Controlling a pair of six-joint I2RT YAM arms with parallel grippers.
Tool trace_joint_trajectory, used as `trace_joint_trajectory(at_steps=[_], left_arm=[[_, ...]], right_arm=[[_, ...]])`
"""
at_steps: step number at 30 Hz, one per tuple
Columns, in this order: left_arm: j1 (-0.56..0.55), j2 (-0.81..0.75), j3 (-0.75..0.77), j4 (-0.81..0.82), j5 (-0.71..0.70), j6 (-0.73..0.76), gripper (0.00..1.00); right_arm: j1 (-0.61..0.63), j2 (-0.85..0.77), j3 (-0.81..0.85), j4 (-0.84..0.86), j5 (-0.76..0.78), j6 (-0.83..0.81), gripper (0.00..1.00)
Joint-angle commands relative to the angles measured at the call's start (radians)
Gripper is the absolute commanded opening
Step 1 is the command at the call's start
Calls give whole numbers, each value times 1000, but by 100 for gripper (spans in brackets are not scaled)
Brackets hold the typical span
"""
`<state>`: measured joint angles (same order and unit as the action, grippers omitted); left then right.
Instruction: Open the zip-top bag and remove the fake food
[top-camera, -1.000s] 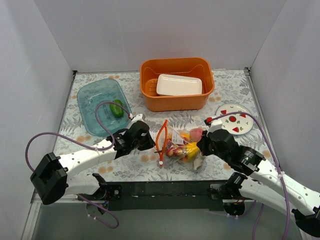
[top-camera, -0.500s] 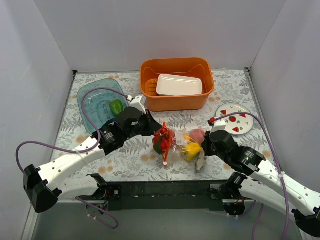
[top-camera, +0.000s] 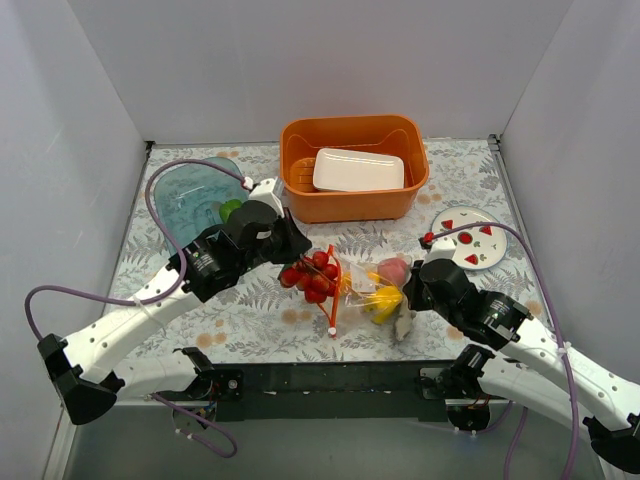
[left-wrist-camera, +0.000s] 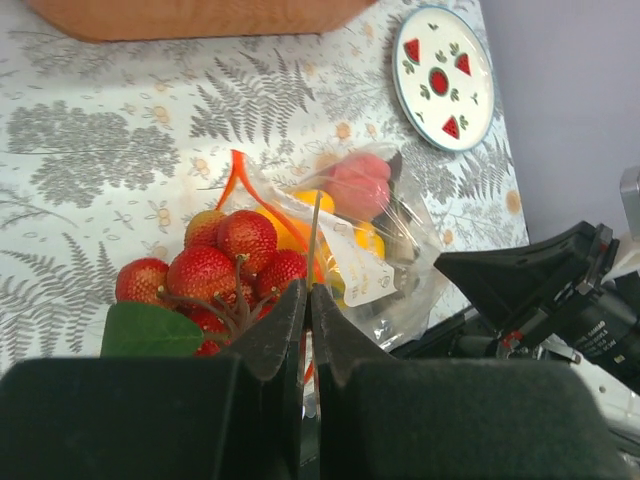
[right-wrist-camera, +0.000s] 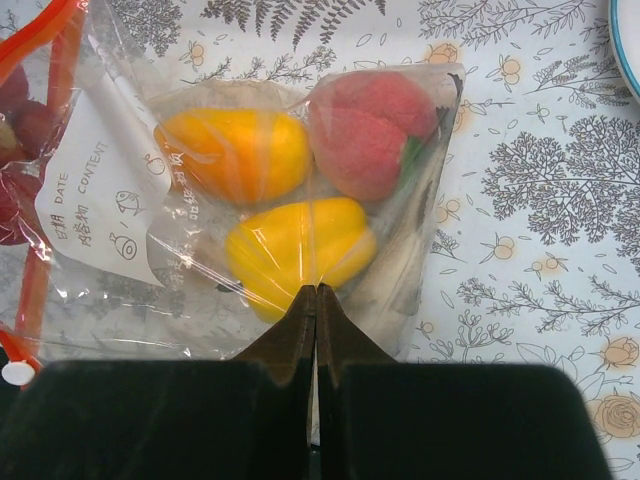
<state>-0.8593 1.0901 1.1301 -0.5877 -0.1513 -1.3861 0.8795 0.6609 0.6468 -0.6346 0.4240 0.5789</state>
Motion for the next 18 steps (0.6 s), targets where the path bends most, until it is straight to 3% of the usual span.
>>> trace_joint_trajectory(at_steps=[1,5,8,11,18], left_arm=[[6,-19,112,-171,-174,-33,0],[9,13,192,-262,-342,-22,0],[52,43,246,-252,-387,22,0],[166,60,269,-177,-370,91,0],[558,180,332,-17,-248,145,0]], right_arm=[[4,2,53,4,32,35,1],[4,3,54,9,13,35,1],[4,5,51,10,2,30,1],[4,3,45,13,-16,21,1],[4,-7,45,12,-40,1,1]])
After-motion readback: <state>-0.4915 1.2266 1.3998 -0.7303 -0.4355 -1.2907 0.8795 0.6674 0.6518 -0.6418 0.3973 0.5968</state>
